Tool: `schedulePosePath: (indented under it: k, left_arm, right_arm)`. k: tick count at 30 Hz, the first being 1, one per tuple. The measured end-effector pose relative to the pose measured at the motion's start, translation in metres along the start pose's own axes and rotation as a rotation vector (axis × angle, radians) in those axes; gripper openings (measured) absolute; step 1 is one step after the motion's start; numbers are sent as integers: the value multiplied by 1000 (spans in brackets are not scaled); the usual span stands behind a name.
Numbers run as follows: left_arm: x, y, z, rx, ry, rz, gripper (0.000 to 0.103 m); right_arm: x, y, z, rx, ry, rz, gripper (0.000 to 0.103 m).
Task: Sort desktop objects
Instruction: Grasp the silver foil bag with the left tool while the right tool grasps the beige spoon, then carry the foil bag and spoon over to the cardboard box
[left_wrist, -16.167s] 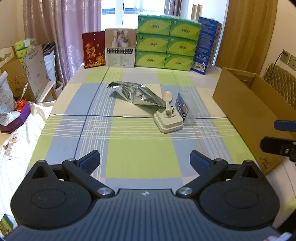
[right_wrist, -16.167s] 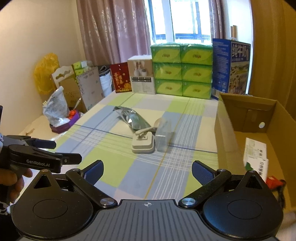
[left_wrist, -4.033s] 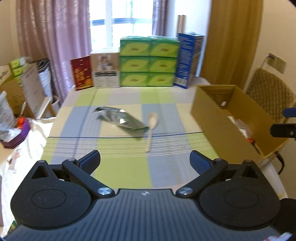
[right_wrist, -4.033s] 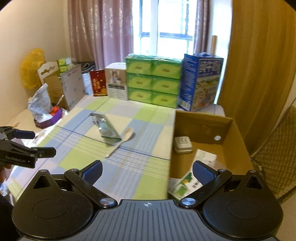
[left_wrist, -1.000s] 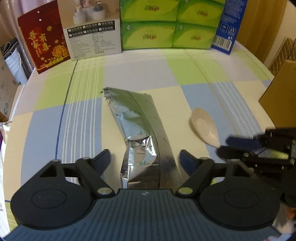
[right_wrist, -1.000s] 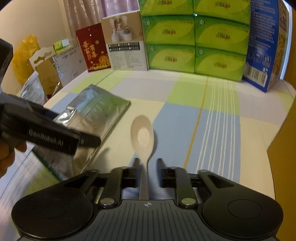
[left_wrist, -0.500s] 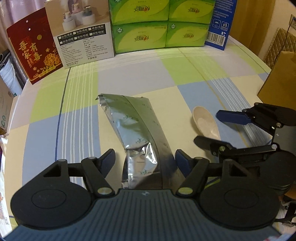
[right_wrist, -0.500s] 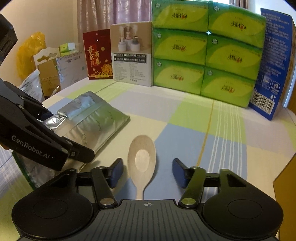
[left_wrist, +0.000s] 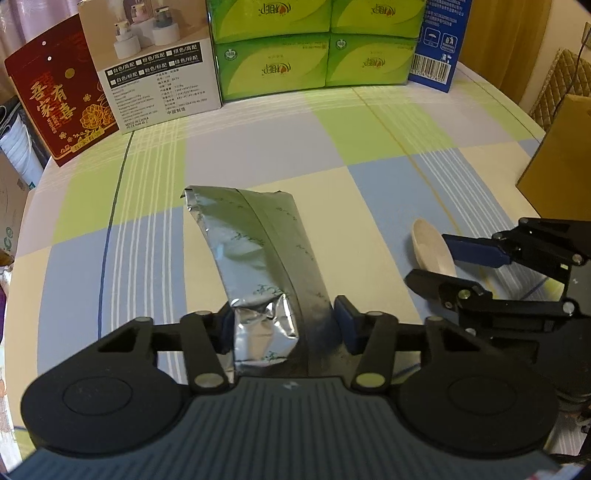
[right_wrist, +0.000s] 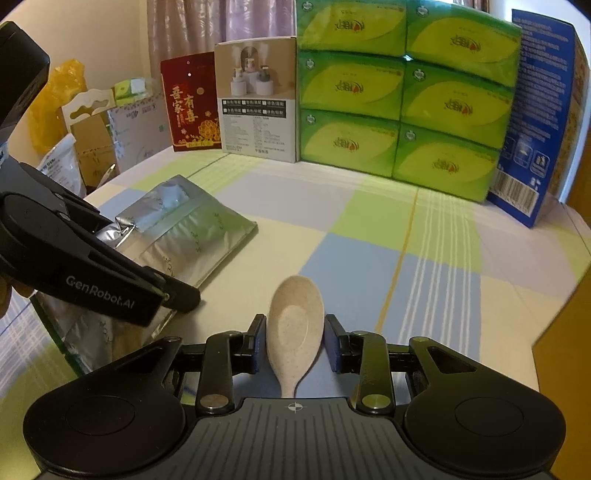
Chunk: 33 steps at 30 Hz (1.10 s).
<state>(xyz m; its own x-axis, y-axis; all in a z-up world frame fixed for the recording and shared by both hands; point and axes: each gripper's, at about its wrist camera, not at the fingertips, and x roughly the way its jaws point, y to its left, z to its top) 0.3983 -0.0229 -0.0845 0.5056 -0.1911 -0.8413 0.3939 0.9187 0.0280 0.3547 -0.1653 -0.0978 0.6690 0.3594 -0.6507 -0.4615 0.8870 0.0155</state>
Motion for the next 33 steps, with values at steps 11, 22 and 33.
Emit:
schedulePosePath:
  k: [11, 22, 33]
  left_arm:
    - [-36, -48, -46, 56, 83, -39, 35]
    - [-99, -101, -103, 99, 123, -101, 33]
    - [-148, -126, -129, 87, 124, -86, 33]
  right_arm:
    - [-47, -11, -12, 112, 118, -8, 30]
    - [-136, 15, -41, 121, 136, 42, 30]
    - [-209, 41, -89, 201, 130, 42, 30]
